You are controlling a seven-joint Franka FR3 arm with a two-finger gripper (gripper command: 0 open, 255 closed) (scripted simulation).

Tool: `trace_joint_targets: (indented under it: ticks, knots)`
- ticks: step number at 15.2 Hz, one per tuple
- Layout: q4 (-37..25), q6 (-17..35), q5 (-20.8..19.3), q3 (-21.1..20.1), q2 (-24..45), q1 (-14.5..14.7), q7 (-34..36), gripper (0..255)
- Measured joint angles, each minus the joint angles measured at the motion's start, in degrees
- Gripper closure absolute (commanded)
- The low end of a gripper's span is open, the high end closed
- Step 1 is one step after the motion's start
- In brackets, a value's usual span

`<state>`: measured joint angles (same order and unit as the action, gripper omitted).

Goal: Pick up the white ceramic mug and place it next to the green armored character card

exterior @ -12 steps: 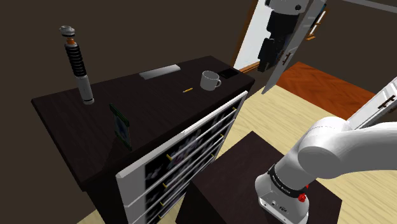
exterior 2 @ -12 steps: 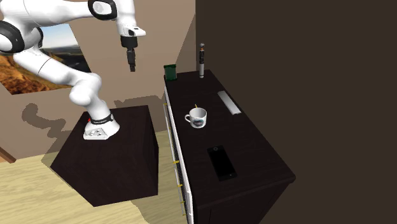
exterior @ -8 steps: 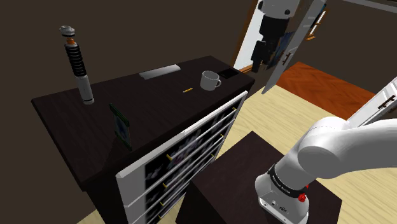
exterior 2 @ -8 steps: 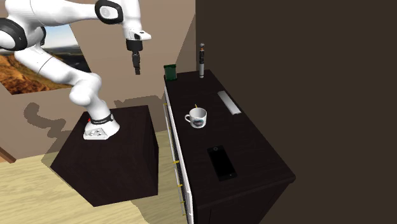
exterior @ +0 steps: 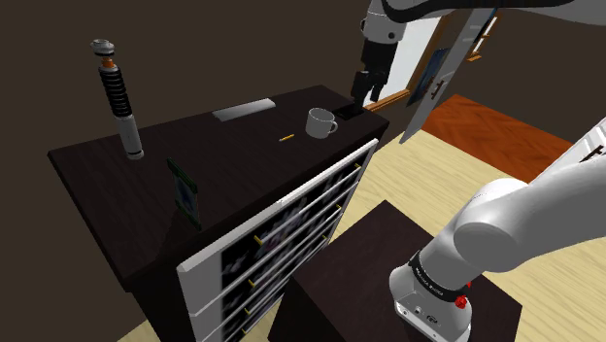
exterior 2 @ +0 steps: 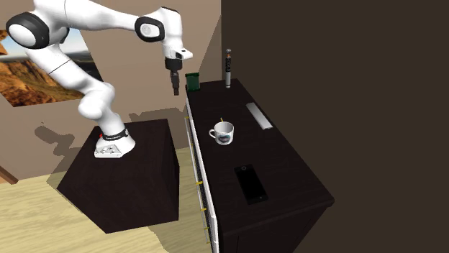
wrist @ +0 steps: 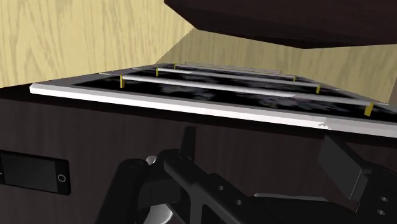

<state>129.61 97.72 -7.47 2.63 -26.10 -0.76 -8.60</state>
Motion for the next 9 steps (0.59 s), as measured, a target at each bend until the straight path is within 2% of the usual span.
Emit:
trace_joint_targets:
  ticks: [9]
  knots:
    - [-9.5,9.6,0.3,2.6,19.2,-0.9,-2.7,0]
